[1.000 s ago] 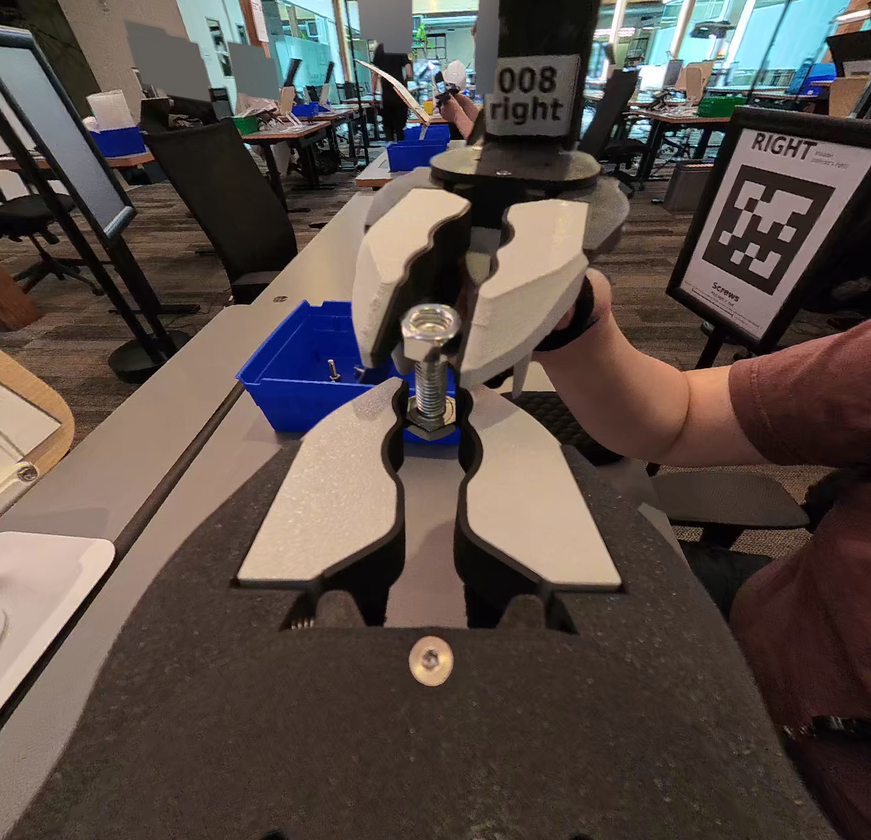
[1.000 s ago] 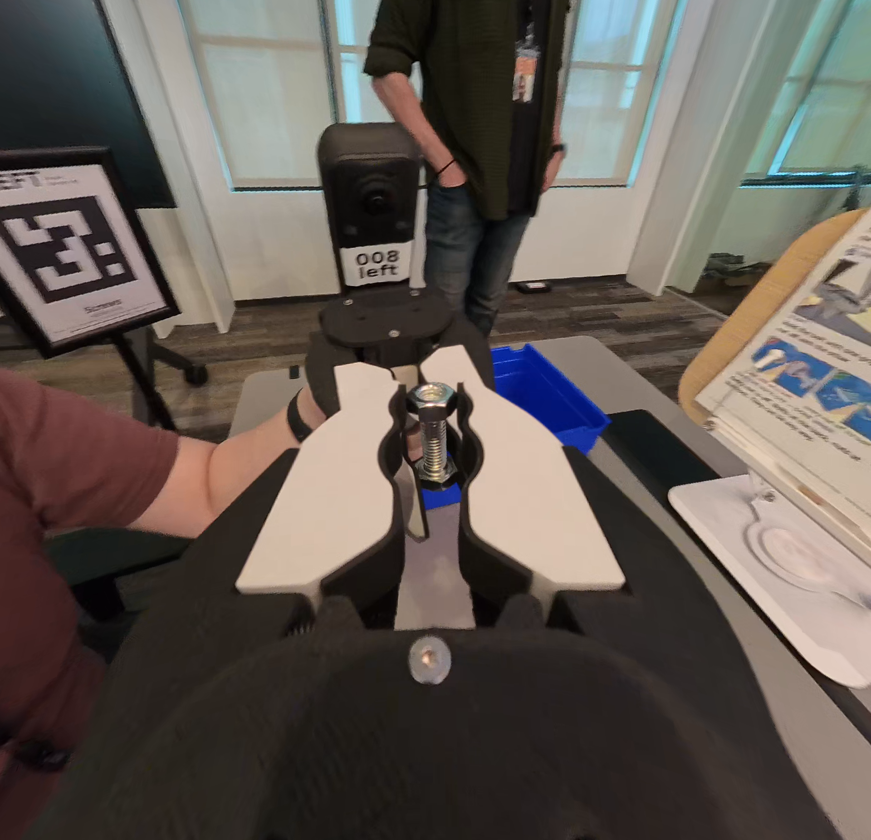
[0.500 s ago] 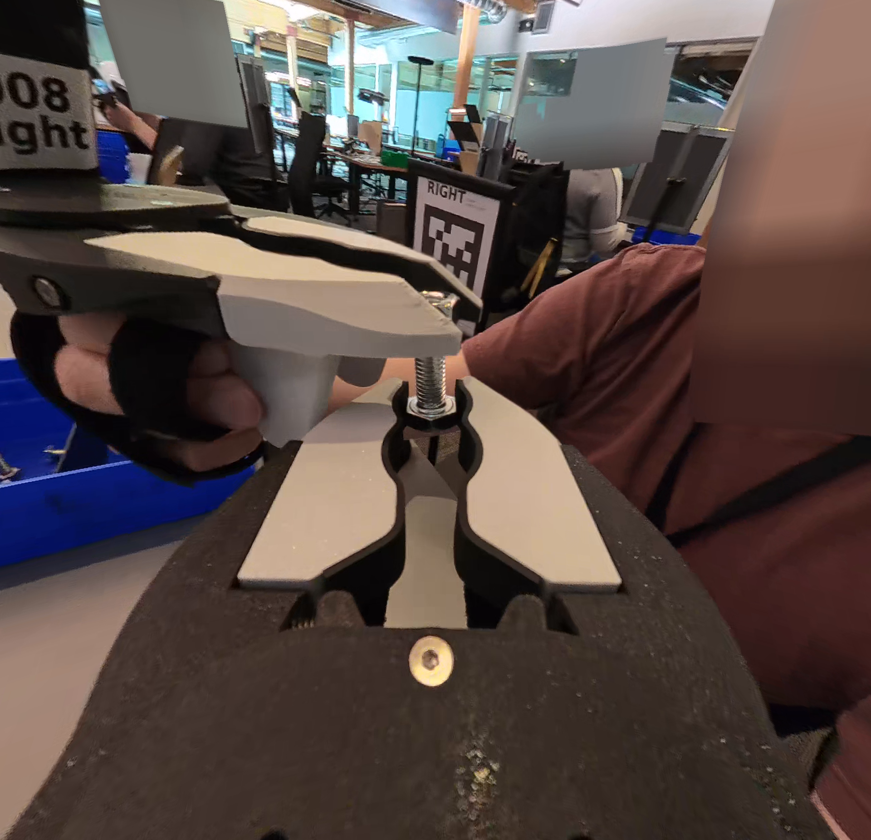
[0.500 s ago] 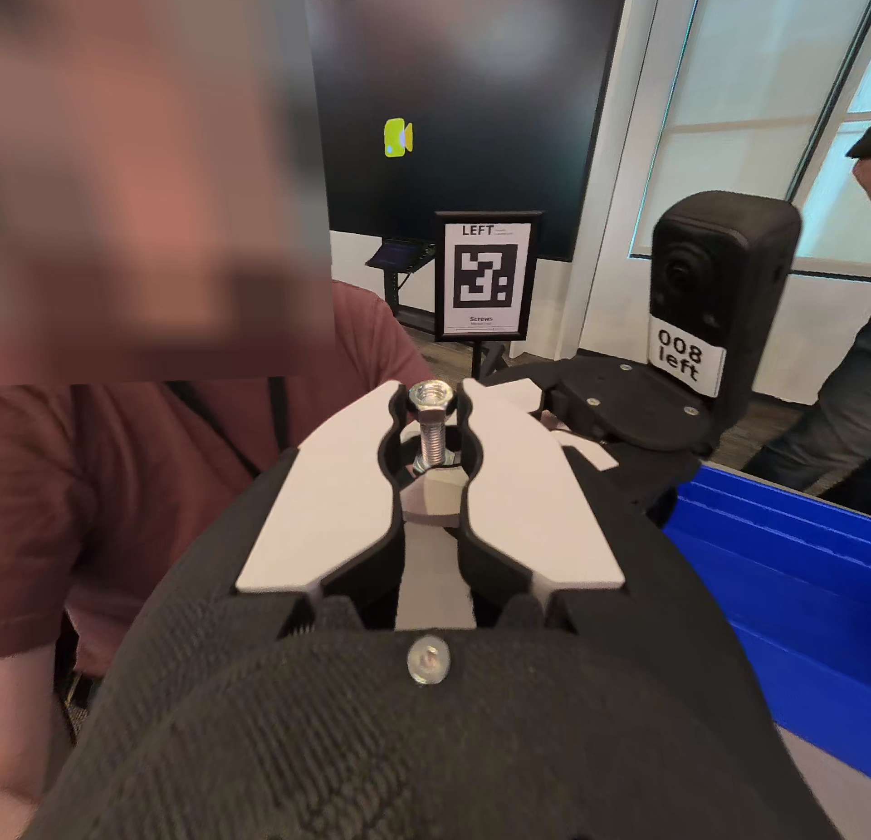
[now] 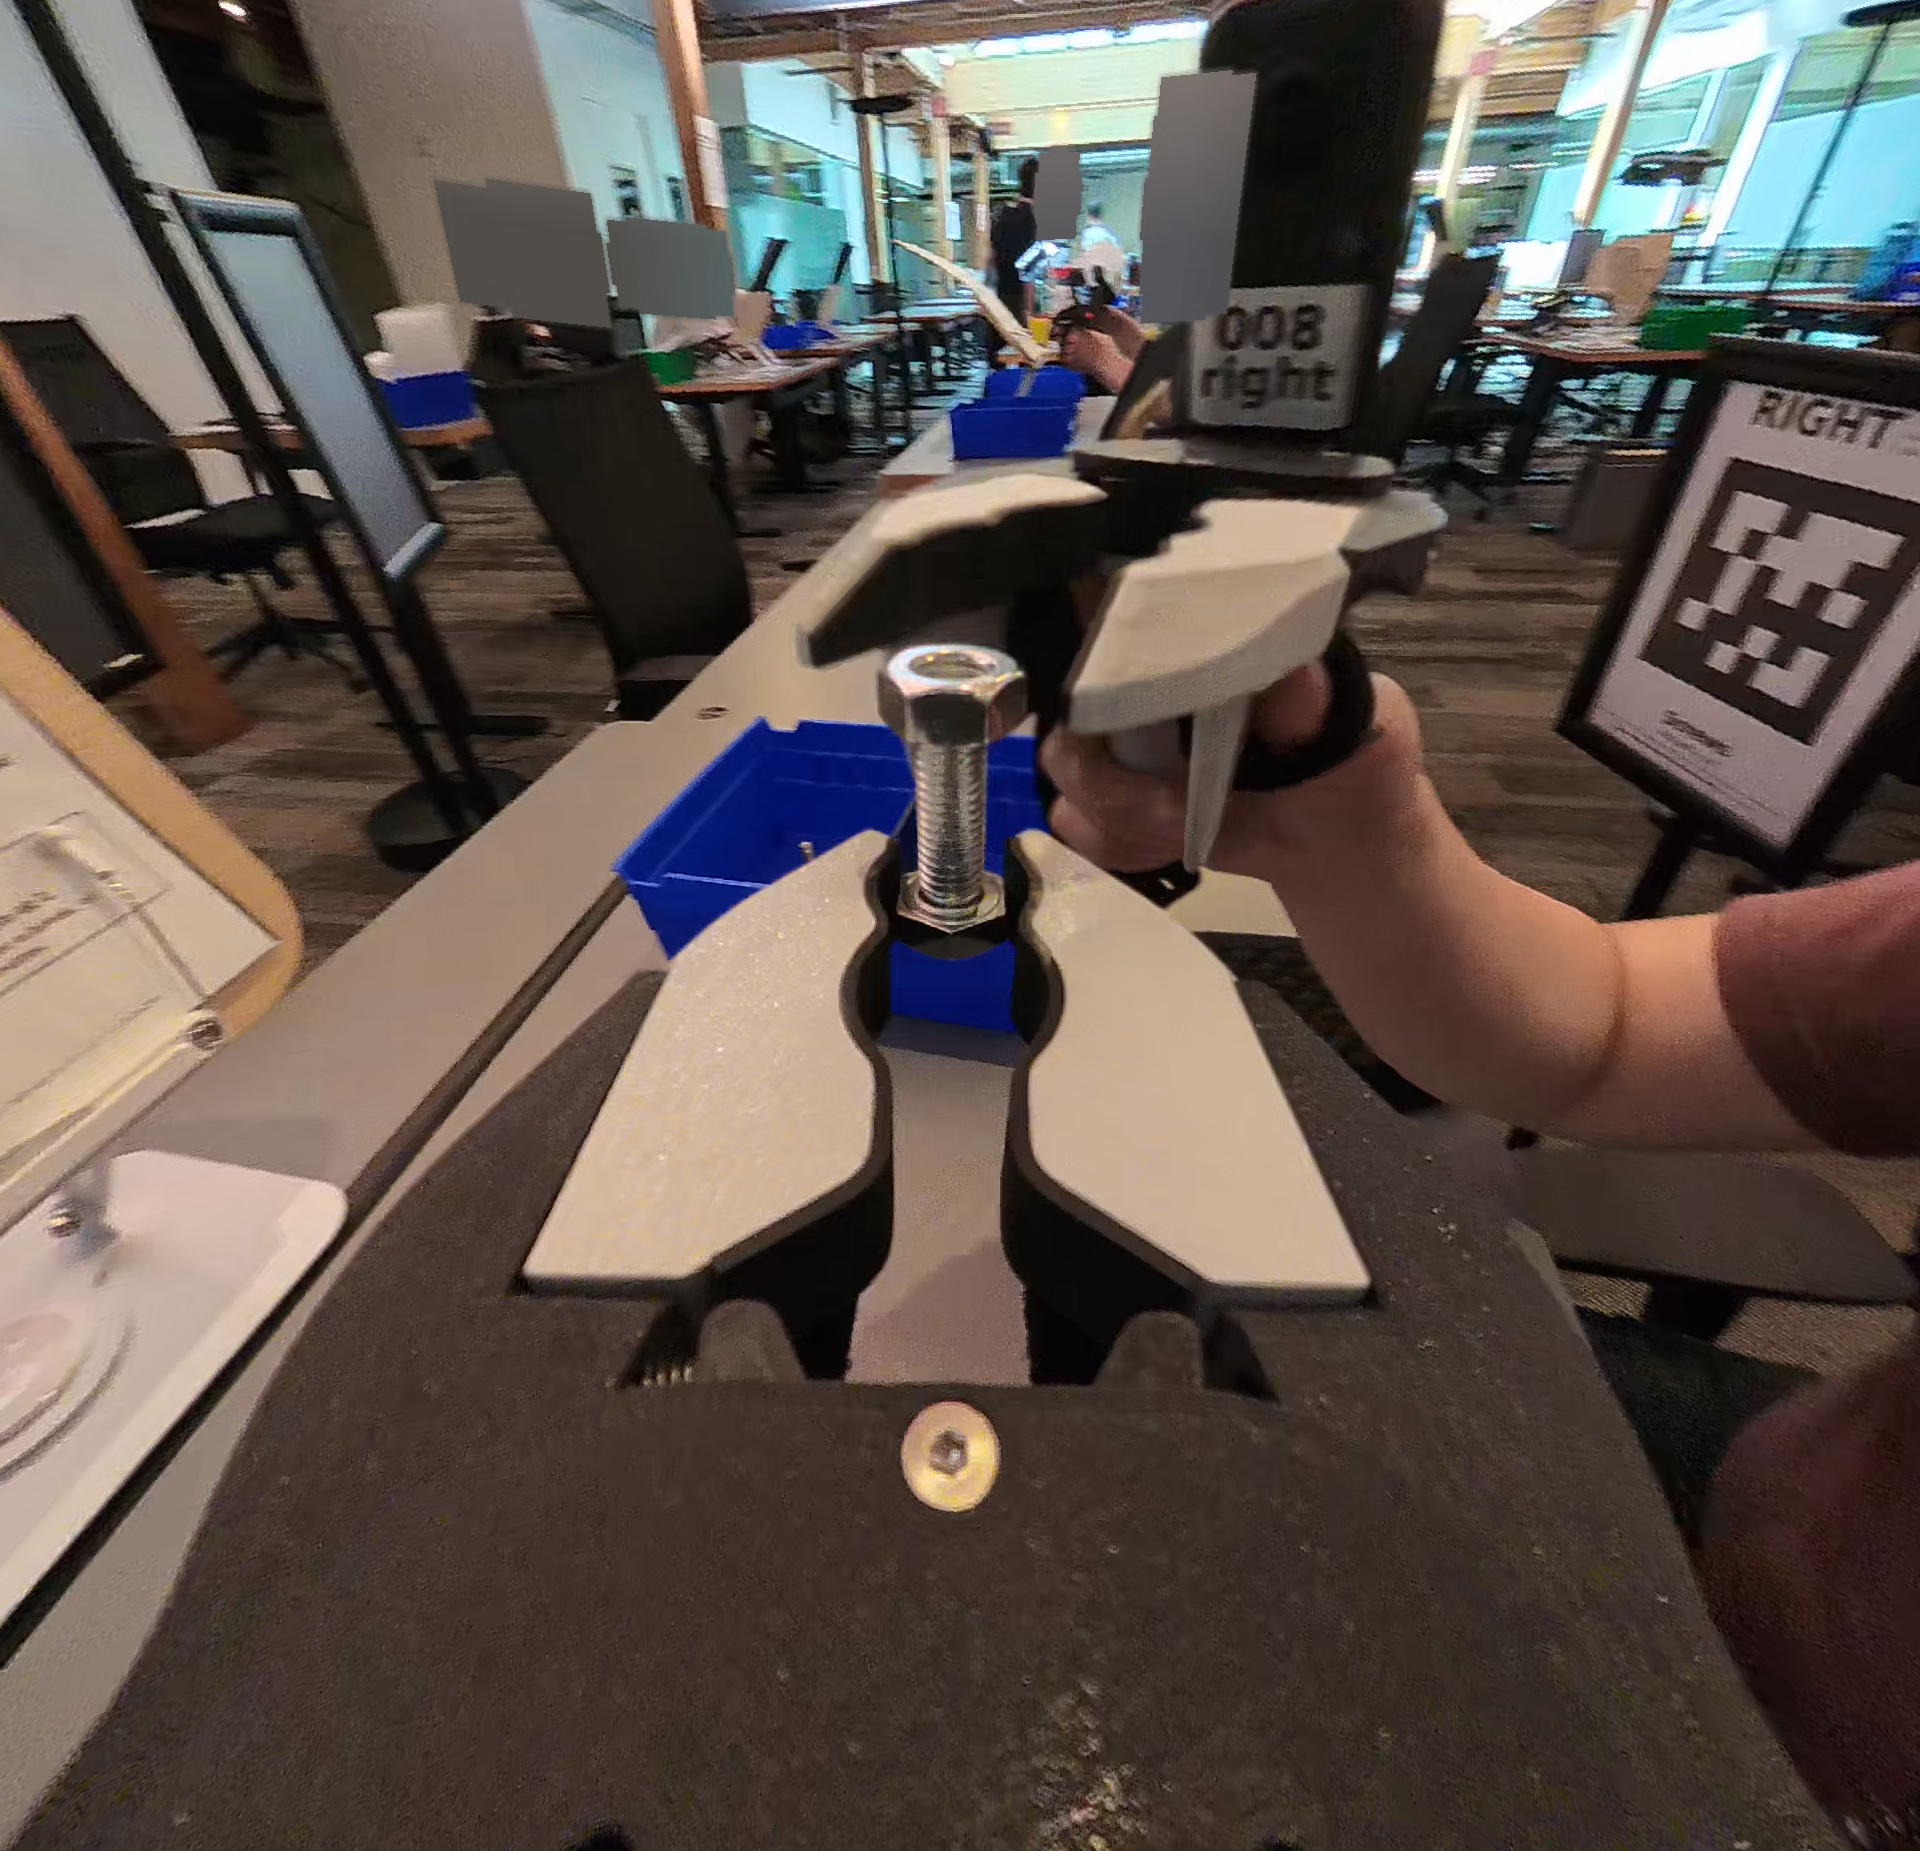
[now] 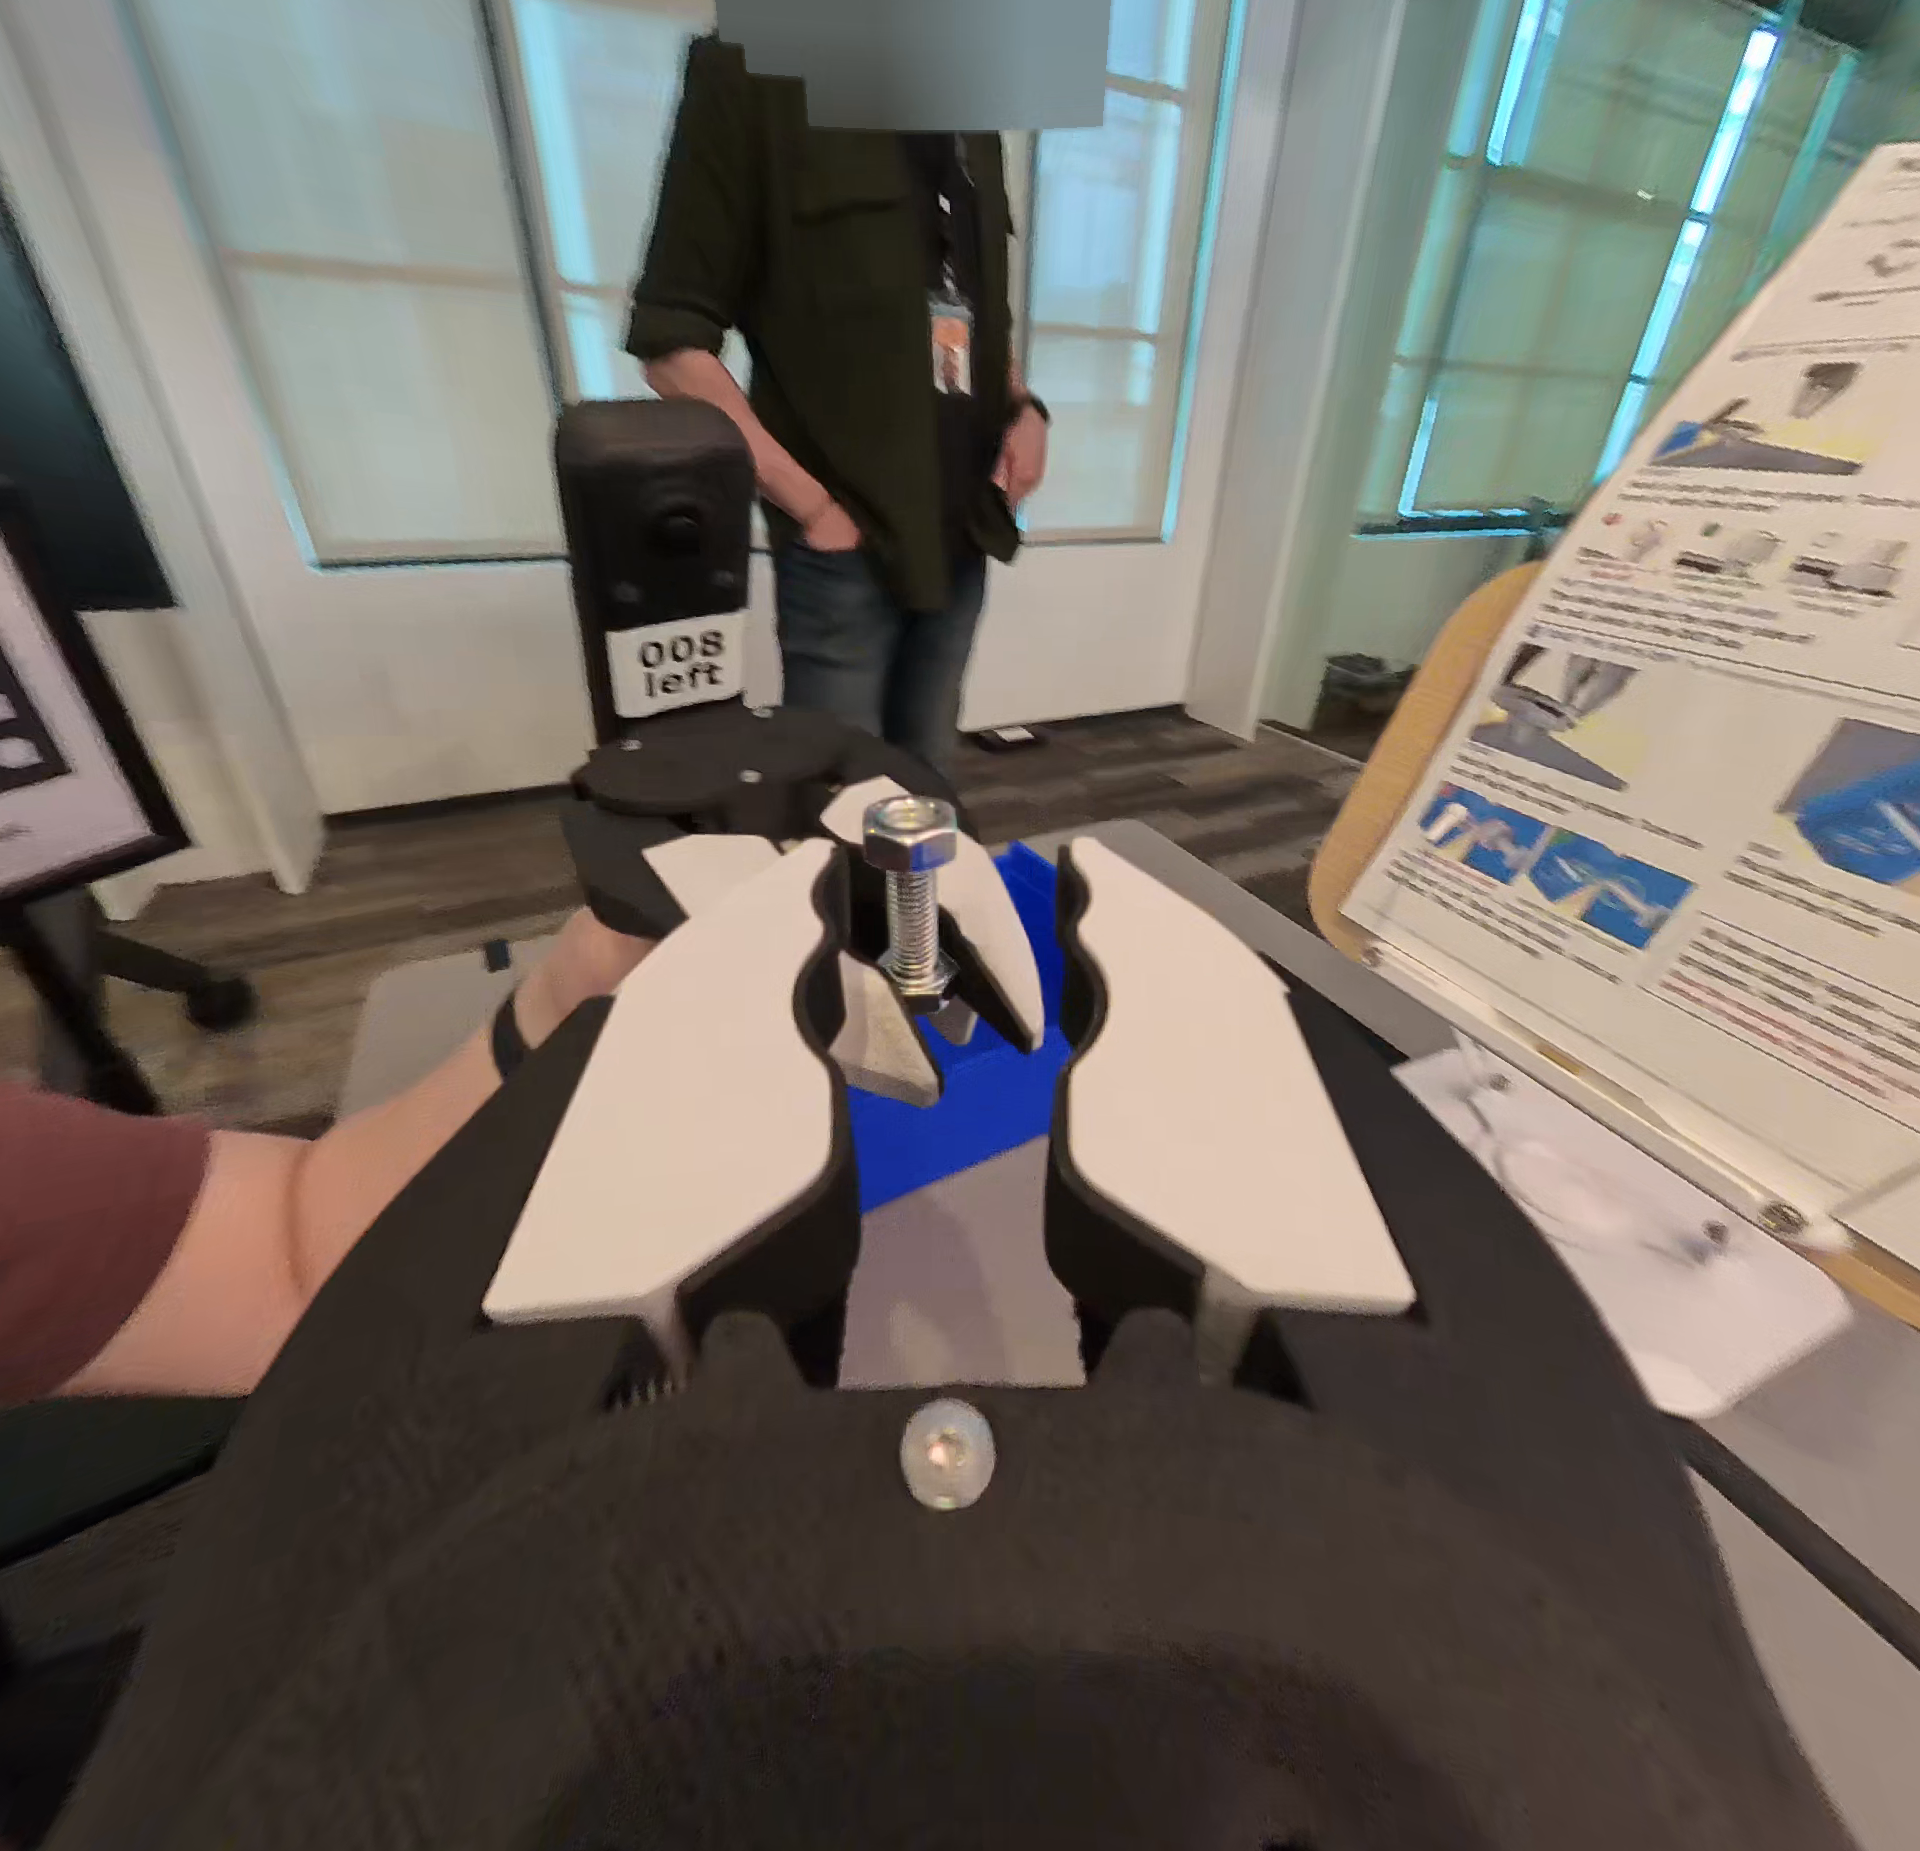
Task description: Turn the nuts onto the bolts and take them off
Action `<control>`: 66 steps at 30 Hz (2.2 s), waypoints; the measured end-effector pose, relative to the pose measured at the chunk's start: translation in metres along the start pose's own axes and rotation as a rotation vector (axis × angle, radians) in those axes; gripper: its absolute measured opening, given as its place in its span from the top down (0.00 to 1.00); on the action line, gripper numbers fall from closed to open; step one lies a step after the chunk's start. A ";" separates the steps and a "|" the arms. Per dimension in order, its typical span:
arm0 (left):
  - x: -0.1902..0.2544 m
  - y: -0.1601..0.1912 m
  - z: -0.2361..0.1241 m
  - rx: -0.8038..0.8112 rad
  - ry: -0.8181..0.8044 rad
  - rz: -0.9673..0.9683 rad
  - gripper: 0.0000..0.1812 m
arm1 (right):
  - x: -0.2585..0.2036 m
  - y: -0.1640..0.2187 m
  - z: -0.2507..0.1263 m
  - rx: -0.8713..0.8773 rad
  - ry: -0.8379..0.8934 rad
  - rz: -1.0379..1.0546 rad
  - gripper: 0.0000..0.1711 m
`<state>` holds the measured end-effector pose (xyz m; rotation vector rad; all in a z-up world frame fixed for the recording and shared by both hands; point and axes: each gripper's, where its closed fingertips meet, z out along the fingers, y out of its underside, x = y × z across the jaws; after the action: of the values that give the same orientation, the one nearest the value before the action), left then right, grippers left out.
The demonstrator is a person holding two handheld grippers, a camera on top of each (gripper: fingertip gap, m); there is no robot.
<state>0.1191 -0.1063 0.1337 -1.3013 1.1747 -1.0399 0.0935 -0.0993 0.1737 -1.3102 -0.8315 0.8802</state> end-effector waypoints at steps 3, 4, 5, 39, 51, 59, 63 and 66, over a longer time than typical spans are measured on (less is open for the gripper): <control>-0.001 0.000 -0.001 -0.008 -0.023 0.017 0.90 | -0.003 -0.003 0.005 -0.005 0.042 -0.035 0.82; -0.002 0.000 -0.002 -0.014 -0.035 0.028 0.90 | -0.005 -0.003 0.006 -0.013 0.034 -0.037 0.87; -0.002 0.001 -0.001 -0.023 -0.044 0.036 0.90 | -0.007 0.000 0.008 -0.044 0.017 -0.028 0.90; -0.024 0.003 -0.003 -0.081 -0.284 0.118 0.90 | 0.002 0.002 0.003 -0.157 0.019 -0.060 0.73; -0.048 0.007 -0.012 -0.143 -0.506 0.199 0.90 | 0.015 0.013 0.019 -0.442 0.151 0.075 0.79; -0.056 0.014 -0.011 -0.185 -0.554 0.212 0.90 | 0.022 0.023 0.027 -0.687 0.143 0.090 0.89; -0.051 0.017 -0.008 -0.203 -0.504 0.207 0.90 | 0.017 0.025 0.024 -0.733 0.091 -0.028 0.89; -0.036 0.019 -0.004 -0.205 -0.346 0.200 0.90 | 0.001 0.027 0.018 -0.724 -0.097 -0.284 0.89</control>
<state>0.1087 -0.0709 0.1166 -1.4224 1.1359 -0.5334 0.0762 -0.0889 0.1485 -1.7124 -1.4564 0.4192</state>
